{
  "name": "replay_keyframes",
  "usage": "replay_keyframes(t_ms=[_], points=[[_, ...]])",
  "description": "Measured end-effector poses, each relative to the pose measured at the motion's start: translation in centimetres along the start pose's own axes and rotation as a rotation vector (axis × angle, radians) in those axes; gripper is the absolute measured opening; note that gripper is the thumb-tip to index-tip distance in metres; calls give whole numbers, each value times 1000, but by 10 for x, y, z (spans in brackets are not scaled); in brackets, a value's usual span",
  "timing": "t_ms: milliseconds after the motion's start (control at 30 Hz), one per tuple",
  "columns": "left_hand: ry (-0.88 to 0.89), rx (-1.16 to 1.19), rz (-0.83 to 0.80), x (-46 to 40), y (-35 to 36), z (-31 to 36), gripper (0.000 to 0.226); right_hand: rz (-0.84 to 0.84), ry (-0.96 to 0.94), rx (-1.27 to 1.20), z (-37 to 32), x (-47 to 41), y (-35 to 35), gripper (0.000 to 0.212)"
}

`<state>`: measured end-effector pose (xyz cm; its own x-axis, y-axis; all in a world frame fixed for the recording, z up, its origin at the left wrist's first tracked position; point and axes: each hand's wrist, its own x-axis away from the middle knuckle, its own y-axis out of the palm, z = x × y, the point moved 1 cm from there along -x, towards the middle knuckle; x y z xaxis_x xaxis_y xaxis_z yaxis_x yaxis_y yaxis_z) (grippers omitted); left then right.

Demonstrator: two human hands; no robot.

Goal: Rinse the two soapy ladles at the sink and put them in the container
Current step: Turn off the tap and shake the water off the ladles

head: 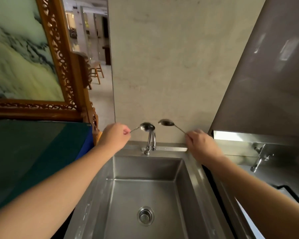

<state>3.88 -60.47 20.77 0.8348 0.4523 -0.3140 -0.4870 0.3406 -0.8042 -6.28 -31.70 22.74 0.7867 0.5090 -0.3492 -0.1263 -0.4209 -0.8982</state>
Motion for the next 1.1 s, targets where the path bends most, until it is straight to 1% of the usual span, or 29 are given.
replay_keyframes(t_ms=[100, 200, 300, 400, 500, 600, 700, 800, 867, 967, 1100], points=[[145, -135, 135, -12, -48, 15, 15, 118, -29, 23, -25, -10, -31, 27], [269, -186, 273, -20, -91, 29, 17, 279, -56, -9, -47, -19, -60, 25], [354, -168, 423, -19, -129, 44, 18, 408, -101, -33, -70, -22, -92, 21], [407, -118, 498, -16, -159, 56, 18, 474, -120, -25, -88, -26, -125, 20], [434, -92, 530, -14, -183, 63, 18, 515, -145, -7, -103, -32, -155, 20], [433, -115, 575, -18, -209, 66, 17, 543, -166, 12, -117, -39, -181, 20], [418, -138, 619, -21, -227, 69, 17, 572, -172, 15, -126, -42, -195, 20], [444, -103, 628, -17, -234, 75, 13, 576, -176, 5, -126, -39, -201, 20], [459, -75, 614, -11, -232, 85, 12, 573, -176, -3, -119, -32, -203, 19], [434, -33, 574, -5, -224, 105, 16, 579, -159, -16, -104, -18, -209, 18], [380, 28, 525, 9, -194, 159, 17, 597, -129, -6, -57, 19, -233, 17]])
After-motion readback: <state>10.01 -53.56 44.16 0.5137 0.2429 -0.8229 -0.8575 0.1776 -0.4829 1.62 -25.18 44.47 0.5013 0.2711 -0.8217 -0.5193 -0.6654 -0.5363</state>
